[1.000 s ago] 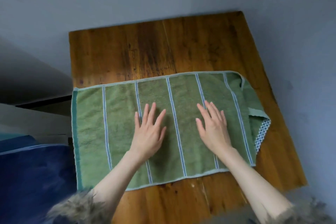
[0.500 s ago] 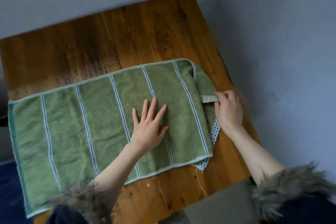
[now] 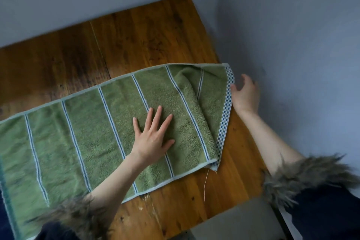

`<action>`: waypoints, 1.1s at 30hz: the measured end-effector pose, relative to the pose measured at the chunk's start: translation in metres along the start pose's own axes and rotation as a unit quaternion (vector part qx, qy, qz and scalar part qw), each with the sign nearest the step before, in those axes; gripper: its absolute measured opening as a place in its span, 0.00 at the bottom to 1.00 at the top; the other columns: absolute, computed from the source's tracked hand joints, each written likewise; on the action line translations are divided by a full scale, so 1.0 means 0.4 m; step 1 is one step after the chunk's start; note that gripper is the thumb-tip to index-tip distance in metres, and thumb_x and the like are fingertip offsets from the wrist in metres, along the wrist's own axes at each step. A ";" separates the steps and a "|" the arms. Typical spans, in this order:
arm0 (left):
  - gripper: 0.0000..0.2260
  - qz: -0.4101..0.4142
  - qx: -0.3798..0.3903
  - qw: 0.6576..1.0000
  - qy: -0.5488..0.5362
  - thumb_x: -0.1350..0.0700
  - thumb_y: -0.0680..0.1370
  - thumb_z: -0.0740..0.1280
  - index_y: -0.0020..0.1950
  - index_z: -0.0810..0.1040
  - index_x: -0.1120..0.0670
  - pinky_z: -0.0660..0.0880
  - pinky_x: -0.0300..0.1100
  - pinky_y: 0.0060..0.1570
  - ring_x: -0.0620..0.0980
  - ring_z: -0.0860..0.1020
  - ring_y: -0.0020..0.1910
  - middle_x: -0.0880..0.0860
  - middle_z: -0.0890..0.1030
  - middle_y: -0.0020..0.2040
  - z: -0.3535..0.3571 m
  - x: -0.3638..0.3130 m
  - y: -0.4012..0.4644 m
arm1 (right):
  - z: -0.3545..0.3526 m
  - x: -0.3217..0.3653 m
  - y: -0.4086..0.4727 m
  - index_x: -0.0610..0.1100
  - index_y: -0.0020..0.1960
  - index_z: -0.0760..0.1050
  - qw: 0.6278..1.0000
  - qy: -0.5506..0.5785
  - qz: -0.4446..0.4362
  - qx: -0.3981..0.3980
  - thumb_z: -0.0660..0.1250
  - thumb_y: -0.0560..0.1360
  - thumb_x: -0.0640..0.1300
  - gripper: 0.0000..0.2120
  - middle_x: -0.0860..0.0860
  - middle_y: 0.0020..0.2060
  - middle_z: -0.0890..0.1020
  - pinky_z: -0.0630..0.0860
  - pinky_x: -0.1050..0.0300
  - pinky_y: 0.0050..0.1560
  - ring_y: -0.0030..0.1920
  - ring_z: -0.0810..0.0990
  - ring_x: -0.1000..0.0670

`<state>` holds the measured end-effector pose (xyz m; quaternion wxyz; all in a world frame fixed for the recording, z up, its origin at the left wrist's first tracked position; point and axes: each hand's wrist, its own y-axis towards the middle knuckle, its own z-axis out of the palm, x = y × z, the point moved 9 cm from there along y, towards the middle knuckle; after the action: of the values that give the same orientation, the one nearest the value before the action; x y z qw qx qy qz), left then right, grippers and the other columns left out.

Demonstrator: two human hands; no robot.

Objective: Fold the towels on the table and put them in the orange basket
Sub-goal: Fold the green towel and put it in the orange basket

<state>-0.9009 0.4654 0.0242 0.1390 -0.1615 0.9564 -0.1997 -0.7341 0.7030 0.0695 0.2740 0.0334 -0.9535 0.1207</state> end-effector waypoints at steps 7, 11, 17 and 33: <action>0.35 0.013 -0.033 0.999 0.040 0.30 0.73 0.46 0.77 0.48 0.43 0.40 0.68 0.65 0.57 0.43 0.75 0.52 0.44 0.77 0.012 0.021 -0.004 | 0.149 -0.025 -0.282 0.40 0.73 0.61 0.964 -0.133 -0.197 0.120 0.58 0.80 0.41 0.23 0.42 0.74 0.58 0.53 0.50 0.74 0.75 0.55 0.43; 0.36 0.011 -0.039 0.998 0.054 0.28 0.71 0.45 0.76 0.44 0.41 0.42 0.68 0.66 0.55 0.41 0.75 0.51 0.44 0.77 0.009 0.033 -0.003 | 0.155 -0.057 -0.262 0.46 0.76 0.44 0.927 -0.227 -0.242 0.176 0.51 0.82 0.48 0.27 0.48 0.75 0.42 0.39 0.49 0.74 0.74 0.38 0.49; 0.36 0.020 -0.040 0.998 0.036 0.29 0.71 0.48 0.76 0.50 0.43 0.48 0.70 0.65 0.57 0.49 0.75 0.53 0.52 0.77 0.022 0.036 -0.023 | 0.064 -0.112 -0.117 0.52 0.75 0.37 0.906 -0.334 -0.174 0.192 0.53 0.79 0.37 0.33 0.49 0.75 0.38 0.34 0.46 0.74 0.74 0.33 0.50; 0.35 0.023 -0.045 0.998 0.048 0.28 0.73 0.47 0.76 0.56 0.44 0.47 0.74 0.63 0.59 0.49 0.76 0.55 0.53 0.77 0.068 -0.015 -0.088 | 0.131 -0.155 -0.307 0.56 0.72 0.32 0.930 -0.262 -0.165 0.198 0.47 0.79 0.61 0.31 0.49 0.74 0.33 0.35 0.42 0.73 0.74 0.32 0.46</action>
<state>-0.8774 0.4281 0.0165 0.0900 -0.1360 0.9734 -0.1607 -0.6927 0.5709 0.0195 0.0186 0.2745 -0.9290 0.2475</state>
